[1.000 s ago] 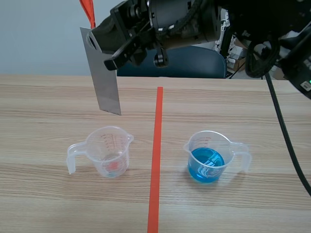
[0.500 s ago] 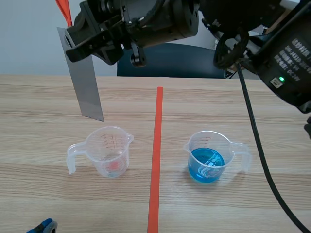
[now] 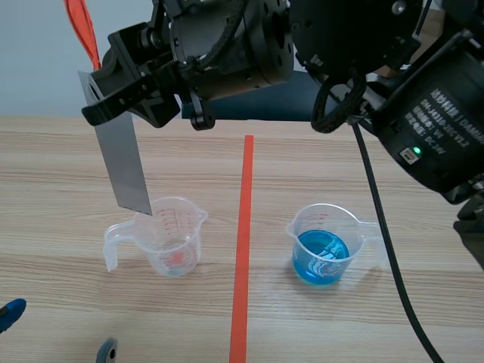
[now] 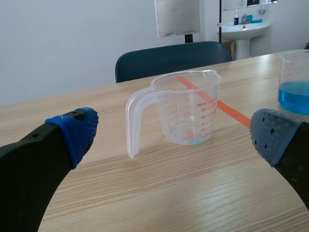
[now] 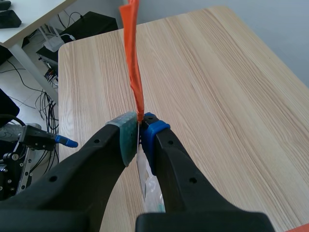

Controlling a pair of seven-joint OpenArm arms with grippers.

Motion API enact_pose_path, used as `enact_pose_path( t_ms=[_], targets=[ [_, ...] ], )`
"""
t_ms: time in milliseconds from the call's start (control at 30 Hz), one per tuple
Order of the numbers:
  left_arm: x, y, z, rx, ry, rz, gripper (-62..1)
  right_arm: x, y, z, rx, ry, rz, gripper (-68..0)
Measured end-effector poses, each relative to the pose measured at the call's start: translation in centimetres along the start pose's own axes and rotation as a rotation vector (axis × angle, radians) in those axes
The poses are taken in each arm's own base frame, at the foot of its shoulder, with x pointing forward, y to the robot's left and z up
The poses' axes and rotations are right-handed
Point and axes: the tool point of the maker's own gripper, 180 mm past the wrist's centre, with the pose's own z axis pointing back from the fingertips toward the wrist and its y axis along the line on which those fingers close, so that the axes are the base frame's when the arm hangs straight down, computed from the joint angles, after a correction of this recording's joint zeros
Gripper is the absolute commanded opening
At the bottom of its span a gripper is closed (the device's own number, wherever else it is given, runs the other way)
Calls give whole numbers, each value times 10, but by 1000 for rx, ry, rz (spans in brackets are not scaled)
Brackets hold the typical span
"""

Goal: Do the redox reaction experiment. move the plate over the left beaker

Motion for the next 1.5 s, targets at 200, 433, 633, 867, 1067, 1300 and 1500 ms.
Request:
enact_pose_path(
  t_ms=[200,433,633,867,1067,1300,1500],
  targets=[
    [3,-1,-4,-5,-17,13,14,0,-1,0,-3,2,3,-671],
    [3,-3,-5,-4,-19,17,14,-1,-2,0,-12,5,13,-671],
    [3,-3,-5,-5,-19,78,14,-2,-5,0,-27,13,28,-671],
    [3,-3,-5,-6,-19,85,14,-2,-7,0,-39,14,40,-671],
    [3,-3,-5,-6,-19,85,14,-2,-7,0,-39,14,40,-671],
    [3,-3,-5,-6,-19,85,14,-2,-7,0,-39,14,40,-671],
    [3,-3,-5,-6,-19,85,14,-2,-7,0,-39,14,40,-671]
  ],
)
